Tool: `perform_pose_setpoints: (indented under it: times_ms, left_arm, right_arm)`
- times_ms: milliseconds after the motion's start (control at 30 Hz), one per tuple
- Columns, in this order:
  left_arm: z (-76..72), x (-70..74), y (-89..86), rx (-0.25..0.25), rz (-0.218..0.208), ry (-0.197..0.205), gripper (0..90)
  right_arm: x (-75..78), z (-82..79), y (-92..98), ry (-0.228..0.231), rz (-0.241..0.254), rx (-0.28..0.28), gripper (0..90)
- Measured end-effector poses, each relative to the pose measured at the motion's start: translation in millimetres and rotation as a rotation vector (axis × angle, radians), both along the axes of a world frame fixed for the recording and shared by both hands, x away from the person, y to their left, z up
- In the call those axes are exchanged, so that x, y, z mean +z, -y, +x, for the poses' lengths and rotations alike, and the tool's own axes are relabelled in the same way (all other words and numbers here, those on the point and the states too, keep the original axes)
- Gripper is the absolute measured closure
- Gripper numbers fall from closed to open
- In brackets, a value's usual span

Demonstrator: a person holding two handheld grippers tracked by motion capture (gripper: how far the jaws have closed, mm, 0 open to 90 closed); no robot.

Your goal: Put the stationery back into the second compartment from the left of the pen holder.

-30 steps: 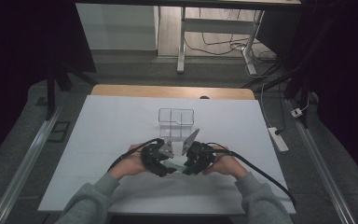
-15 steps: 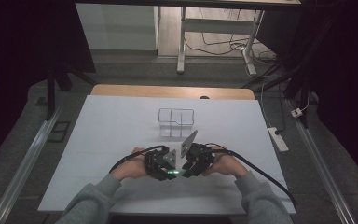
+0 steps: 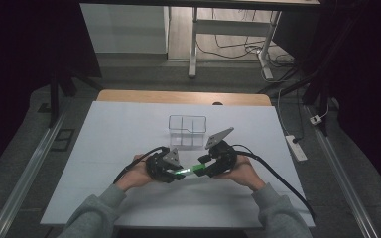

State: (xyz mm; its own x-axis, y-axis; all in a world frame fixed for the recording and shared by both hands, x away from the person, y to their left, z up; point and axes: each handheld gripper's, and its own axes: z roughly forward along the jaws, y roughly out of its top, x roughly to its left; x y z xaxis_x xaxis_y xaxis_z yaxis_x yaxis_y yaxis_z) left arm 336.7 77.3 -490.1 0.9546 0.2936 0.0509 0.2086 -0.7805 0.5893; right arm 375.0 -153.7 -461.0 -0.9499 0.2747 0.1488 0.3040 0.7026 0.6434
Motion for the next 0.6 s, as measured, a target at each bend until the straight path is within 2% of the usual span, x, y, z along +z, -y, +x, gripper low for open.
perform_pose_setpoints:
  times_ms: [167, 400, 500, 600]
  left_arm:
    - [3.2, 0.3, -8.7, 0.057, -0.018, 0.014, 65.7]
    - [4.1, 4.5, -18.9, 0.145, -0.081, 0.059, 65.6]
    - [3.6, 4.8, -21.3, 0.181, -0.111, 0.074, 65.6]
    - [3.1, 6.4, -22.9, 0.209, -0.15, 0.089, 65.6]
  right_arm:
    - [6.2, 0.4, 12.5, 0.047, 0.063, -0.1, 42.8]
    - [4.3, 0.1, 25.9, 0.102, 0.109, -0.218, 41.3]
    - [2.8, 0.4, 29.9, 0.098, 0.129, -0.254, 40.5]
    - [-1.2, 0.9, 31.0, 0.087, 0.156, -0.266, 41.2]
